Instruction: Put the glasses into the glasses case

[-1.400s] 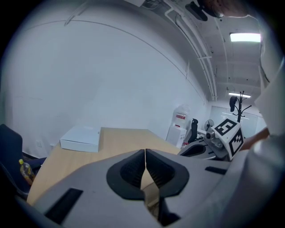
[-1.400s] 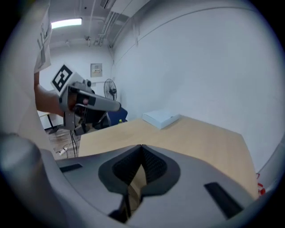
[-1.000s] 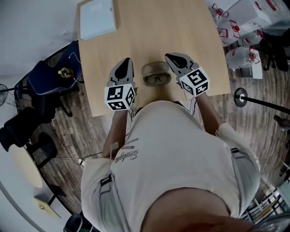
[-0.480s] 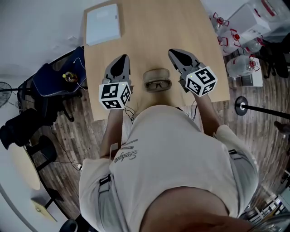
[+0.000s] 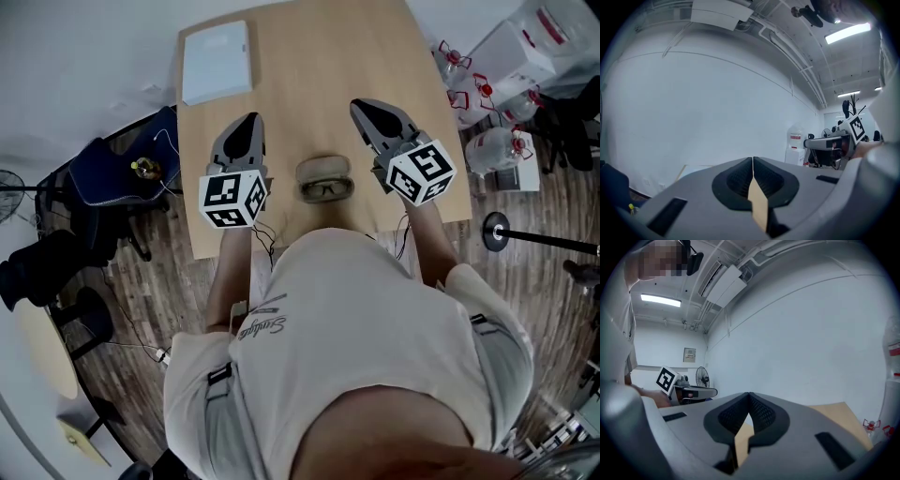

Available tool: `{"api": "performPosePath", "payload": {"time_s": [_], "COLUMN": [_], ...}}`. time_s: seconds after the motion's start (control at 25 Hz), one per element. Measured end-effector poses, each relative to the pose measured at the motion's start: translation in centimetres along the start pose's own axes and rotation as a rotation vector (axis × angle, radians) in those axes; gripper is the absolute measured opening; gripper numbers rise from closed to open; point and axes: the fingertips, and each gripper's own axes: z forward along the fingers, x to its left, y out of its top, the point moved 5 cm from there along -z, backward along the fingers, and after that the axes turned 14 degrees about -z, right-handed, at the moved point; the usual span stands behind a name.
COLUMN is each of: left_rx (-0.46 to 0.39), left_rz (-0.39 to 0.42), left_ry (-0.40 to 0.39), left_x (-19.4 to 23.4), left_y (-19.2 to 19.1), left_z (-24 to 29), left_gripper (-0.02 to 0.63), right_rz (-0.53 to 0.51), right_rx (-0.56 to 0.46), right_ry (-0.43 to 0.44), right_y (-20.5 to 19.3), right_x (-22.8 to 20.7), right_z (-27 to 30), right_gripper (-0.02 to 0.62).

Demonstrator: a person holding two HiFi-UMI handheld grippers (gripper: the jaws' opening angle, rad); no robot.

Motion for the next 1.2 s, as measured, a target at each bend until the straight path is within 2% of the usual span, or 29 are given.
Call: {"api": "performPosePath", "payload": {"time_s": [0.4, 1.2], "left_rx": [-0.023, -0.003], "left_rz": [0.008, 0.000], "left_ry": [0.008, 0.002], "left_x": [0.2, -0.4], "left_y": [1.2, 0.8], "left_z": [0.0, -0.6], "left_gripper": [0.017, 0.017], "right_rz": [-0.028, -0.046], "right_rx": [-0.019, -0.029], "right_ry": [0.009, 0.028], "right_y": [1.2, 1.9], "right_x": [0.1, 0.7], "right_z": [0.6, 1.1], "right_gripper": [-0.005, -0.005]}}
